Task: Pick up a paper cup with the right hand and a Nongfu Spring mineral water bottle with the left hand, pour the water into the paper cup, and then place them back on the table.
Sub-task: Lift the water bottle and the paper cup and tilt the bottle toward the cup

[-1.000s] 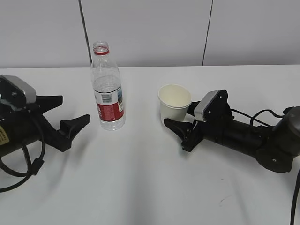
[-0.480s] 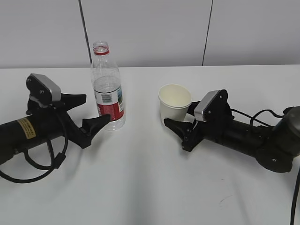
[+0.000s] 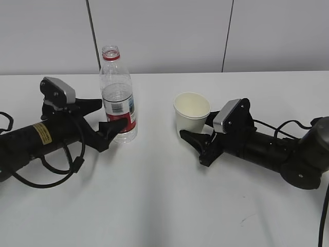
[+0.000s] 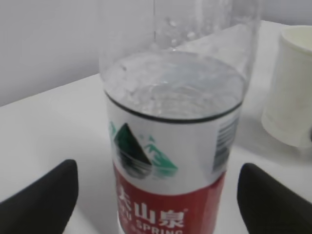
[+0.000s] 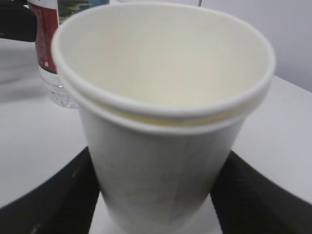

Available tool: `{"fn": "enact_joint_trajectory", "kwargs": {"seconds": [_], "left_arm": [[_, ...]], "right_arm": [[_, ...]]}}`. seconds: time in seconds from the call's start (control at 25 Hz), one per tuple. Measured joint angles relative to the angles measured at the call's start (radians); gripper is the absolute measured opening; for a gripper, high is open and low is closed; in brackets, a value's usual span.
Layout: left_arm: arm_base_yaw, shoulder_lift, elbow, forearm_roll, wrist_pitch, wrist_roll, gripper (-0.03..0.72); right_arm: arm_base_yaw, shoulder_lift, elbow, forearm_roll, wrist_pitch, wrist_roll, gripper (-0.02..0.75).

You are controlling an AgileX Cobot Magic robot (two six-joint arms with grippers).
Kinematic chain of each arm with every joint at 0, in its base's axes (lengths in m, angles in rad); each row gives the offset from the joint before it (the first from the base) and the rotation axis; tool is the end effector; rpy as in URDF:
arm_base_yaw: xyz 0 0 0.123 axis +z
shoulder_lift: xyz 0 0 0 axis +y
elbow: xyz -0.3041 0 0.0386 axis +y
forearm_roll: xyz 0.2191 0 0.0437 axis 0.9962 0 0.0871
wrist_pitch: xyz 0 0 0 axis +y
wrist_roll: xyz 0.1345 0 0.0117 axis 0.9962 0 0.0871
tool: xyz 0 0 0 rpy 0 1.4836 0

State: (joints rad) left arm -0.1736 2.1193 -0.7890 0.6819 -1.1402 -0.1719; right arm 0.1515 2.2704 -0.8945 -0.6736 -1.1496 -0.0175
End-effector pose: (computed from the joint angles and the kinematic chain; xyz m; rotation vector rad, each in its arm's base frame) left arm 0.3752 -0.1443 0.1372 0.7137 1.6223 -0.5535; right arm 0.4021 0.1391 0.0981 -0.8291 1.5807 0.4159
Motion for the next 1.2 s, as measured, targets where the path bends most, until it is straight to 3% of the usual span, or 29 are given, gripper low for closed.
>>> {"fn": "enact_joint_trajectory", "kwargs": {"seconds": [0.56, 1.0, 1.12, 1.2], "left_arm": [[-0.078, 0.060, -0.087, -0.055, 0.028, -0.019, 0.594], [-0.090, 0.061, -0.099, -0.087, 0.109, -0.021, 0.590], [-0.090, 0.061, -0.099, -0.087, 0.114, -0.021, 0.549], [-0.090, 0.061, -0.100, -0.087, 0.114, -0.021, 0.483]], "right_arm": [[0.000, 0.000, 0.000, -0.032, 0.000, 0.000, 0.493], [0.000, 0.000, 0.000, -0.047, 0.000, 0.018, 0.493], [0.000, 0.000, 0.000, -0.055, 0.000, 0.018, 0.493], [0.000, 0.000, 0.000, -0.059, 0.000, 0.018, 0.493]]}}
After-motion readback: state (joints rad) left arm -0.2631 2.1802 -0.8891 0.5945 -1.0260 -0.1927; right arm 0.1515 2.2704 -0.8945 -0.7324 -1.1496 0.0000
